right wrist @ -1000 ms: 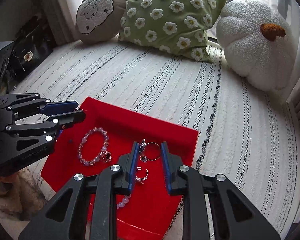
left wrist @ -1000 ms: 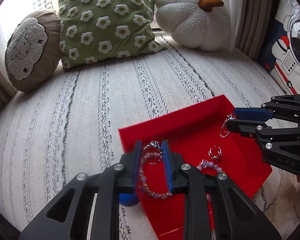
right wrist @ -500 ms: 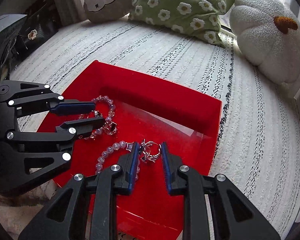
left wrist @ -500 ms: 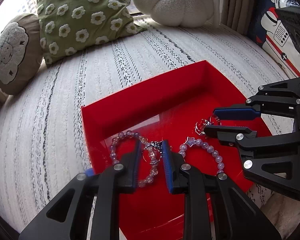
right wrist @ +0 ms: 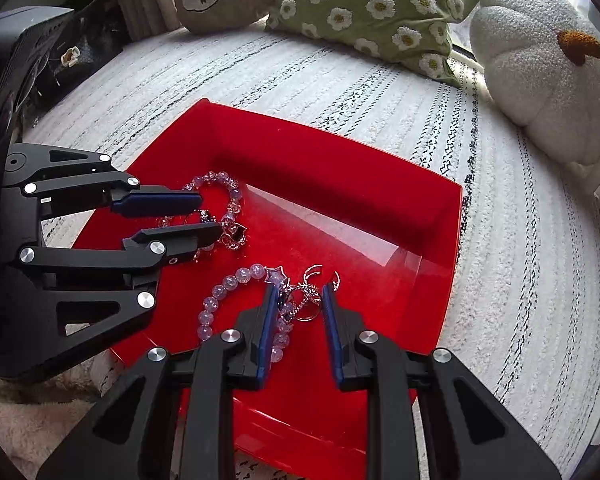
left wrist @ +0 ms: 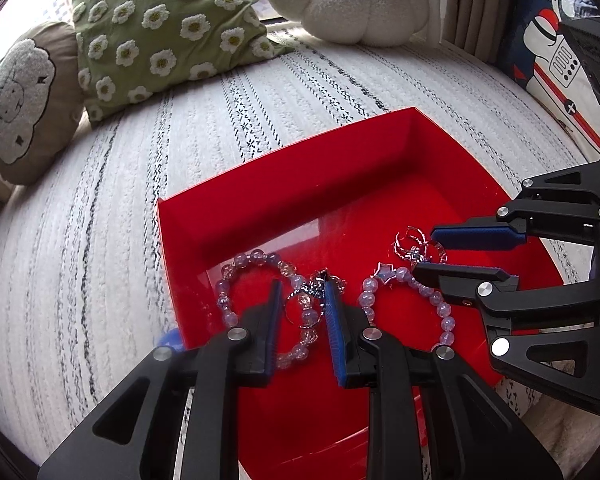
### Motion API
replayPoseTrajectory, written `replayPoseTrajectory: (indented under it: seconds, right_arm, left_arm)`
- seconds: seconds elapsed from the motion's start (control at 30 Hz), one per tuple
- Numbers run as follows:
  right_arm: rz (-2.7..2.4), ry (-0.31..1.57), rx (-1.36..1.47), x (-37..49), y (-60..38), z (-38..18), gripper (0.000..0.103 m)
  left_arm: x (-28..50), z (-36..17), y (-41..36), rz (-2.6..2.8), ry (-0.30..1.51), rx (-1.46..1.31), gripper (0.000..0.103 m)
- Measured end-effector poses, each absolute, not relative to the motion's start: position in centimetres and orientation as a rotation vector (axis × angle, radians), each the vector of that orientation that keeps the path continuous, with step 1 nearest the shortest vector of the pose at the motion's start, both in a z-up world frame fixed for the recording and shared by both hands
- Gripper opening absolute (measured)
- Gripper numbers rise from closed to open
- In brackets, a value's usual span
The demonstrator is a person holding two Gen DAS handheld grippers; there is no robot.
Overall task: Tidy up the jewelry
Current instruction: 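Lower both rings into the red tray and open both tools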
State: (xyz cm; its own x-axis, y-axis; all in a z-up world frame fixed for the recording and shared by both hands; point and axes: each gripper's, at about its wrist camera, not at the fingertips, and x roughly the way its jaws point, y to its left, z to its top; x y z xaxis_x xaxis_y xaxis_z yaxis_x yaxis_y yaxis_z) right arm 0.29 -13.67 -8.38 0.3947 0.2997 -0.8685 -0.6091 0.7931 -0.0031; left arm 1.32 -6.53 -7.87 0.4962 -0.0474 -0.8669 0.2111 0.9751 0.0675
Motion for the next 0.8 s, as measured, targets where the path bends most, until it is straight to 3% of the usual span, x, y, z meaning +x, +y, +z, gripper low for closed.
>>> replayPoseTrajectory:
  seconds: [0.8]
  right_arm:
    - [0.583,1.002,-0.349,0.20,-13.75,-8.17,0.022]
  left_arm:
    - [0.99,-7.46,-6.21,-0.171,1.032,0.147,0.020]
